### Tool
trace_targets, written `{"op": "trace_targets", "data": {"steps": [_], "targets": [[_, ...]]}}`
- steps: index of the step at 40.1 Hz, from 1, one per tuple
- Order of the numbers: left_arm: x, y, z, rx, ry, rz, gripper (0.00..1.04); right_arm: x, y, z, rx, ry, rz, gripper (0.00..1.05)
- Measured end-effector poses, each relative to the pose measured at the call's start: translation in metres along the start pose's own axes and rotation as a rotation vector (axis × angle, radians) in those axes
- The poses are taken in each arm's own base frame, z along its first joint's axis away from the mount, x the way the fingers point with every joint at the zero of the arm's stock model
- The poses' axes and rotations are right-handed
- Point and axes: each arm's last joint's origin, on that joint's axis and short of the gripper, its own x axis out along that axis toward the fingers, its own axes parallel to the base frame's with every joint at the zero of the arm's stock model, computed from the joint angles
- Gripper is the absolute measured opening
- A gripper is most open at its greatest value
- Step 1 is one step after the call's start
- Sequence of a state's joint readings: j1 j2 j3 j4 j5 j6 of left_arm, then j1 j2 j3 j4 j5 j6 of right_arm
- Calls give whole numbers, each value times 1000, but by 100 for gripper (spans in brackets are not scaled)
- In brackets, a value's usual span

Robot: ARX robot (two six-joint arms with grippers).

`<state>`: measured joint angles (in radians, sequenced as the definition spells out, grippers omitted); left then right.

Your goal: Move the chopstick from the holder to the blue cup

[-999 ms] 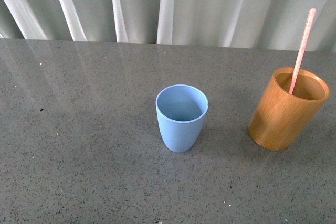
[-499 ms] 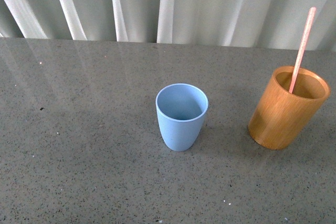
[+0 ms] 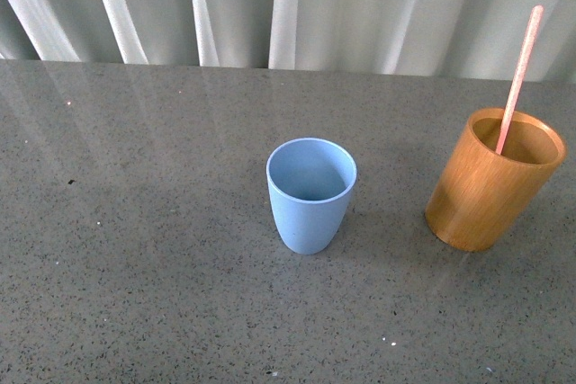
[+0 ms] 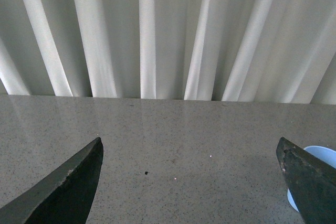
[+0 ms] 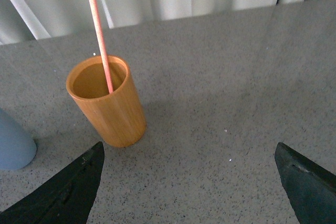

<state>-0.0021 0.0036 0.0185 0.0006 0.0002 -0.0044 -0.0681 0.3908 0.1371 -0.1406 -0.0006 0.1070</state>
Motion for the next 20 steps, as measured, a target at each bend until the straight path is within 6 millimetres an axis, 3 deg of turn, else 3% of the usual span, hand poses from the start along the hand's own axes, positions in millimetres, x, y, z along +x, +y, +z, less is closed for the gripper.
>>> {"op": "trace_targets", "data": {"steps": [20], "targets": [[0,0,0,0,0,0,98,99,17,36,-80,-64,171,95]]}}
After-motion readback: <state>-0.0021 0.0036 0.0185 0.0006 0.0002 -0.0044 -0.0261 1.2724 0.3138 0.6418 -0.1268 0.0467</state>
